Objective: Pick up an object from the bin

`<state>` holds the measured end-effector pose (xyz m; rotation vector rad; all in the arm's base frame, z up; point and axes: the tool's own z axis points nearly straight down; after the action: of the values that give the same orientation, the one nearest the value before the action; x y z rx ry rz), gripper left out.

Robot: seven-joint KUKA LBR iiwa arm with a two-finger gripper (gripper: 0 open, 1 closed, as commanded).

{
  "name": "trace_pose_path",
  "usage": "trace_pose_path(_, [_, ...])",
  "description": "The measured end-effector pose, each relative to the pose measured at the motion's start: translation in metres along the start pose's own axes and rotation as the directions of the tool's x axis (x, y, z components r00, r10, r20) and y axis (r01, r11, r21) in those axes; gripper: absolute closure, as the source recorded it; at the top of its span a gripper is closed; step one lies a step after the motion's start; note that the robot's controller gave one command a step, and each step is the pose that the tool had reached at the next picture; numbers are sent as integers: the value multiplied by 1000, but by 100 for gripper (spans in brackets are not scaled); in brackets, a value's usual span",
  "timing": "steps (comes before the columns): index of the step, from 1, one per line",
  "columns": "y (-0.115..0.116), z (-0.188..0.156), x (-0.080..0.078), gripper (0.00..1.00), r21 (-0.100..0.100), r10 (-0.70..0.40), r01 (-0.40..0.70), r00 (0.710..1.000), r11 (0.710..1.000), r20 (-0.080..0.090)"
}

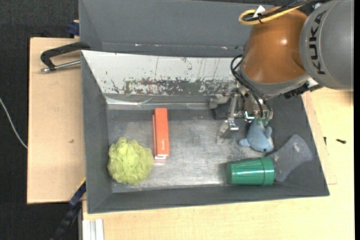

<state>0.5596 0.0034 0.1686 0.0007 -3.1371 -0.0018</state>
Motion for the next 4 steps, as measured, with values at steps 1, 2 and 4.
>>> trace_pose_path(1, [0, -3, -2, 0, 0, 0, 0, 1000, 1000, 7])
trace_pose_path(2, [-56, 69, -22, 0, 1, -9, 9, 1000, 1000, 11])
trace_pose_path(4, [-76, 74, -30, 0, -9, 258, -258, 966, 966, 6])
